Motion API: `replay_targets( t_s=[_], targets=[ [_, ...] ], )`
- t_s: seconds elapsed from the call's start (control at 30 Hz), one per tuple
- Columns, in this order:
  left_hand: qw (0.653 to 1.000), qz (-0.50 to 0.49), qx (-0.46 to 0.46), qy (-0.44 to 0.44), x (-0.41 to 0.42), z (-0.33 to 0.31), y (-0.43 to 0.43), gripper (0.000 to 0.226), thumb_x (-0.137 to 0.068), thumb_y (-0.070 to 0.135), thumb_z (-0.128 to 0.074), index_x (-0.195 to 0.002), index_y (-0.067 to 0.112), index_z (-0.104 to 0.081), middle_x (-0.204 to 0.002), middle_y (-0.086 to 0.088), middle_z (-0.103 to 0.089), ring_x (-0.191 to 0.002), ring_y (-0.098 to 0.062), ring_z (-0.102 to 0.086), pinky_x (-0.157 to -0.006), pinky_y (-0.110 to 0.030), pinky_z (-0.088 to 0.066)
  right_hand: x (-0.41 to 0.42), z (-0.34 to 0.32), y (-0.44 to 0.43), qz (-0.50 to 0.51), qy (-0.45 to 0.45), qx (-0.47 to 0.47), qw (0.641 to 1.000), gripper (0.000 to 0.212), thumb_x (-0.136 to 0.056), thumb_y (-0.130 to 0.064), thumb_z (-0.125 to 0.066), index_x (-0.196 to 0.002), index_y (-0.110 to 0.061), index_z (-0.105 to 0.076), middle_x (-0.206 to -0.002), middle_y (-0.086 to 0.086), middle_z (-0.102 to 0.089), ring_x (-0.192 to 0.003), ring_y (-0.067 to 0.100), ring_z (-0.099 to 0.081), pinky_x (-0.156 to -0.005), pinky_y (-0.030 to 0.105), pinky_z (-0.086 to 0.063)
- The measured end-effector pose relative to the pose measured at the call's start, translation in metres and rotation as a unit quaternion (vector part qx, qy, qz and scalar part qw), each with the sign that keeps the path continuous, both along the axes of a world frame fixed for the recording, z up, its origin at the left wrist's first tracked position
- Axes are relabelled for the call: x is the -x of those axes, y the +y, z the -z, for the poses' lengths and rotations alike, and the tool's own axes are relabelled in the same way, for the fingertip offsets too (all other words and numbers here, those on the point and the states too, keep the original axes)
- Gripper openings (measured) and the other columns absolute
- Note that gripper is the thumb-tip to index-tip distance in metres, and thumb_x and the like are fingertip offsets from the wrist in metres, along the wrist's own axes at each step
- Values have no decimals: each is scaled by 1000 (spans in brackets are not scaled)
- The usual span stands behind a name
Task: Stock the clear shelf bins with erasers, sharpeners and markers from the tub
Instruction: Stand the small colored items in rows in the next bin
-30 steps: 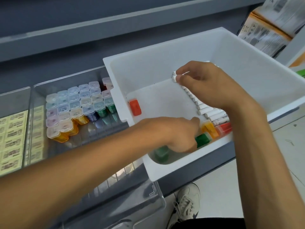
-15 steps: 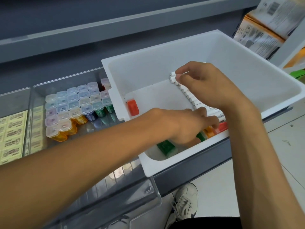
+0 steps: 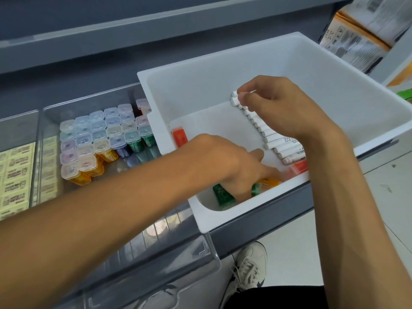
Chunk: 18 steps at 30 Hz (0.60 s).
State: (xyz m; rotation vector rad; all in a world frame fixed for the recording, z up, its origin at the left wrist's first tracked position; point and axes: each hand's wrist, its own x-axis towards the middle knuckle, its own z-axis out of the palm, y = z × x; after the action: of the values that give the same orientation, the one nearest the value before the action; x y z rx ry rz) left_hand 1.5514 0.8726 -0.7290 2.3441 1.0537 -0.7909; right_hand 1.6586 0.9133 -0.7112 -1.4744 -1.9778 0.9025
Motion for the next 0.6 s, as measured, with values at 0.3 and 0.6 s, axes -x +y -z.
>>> replay_targets(
  t_s=[0.3,0.6],
  targets=[
    [992,-89,84,23,11,-7,3,61,-87,20,-69,-132,44,-36,-132,-1,-26,-104,-32,-52,-85,-43,-58,2,0,-3,-1,-2,11,1000,20,-96,-33,-52,-107,-25,-66,-100,7,-70,-94,19,-64,-74,19,-48],
    [989,-120,35,78,6,1,3,43,-83,28,-73,-115,27,-44,-108,-8,-57,-77,-22,-58,-73,-34,-54,3,2,0,-6,1,19,1000,19,-95,-32,-53,-105,-24,-66,-101,7,-71,-94,20,-66,-85,32,-51]
  ],
)
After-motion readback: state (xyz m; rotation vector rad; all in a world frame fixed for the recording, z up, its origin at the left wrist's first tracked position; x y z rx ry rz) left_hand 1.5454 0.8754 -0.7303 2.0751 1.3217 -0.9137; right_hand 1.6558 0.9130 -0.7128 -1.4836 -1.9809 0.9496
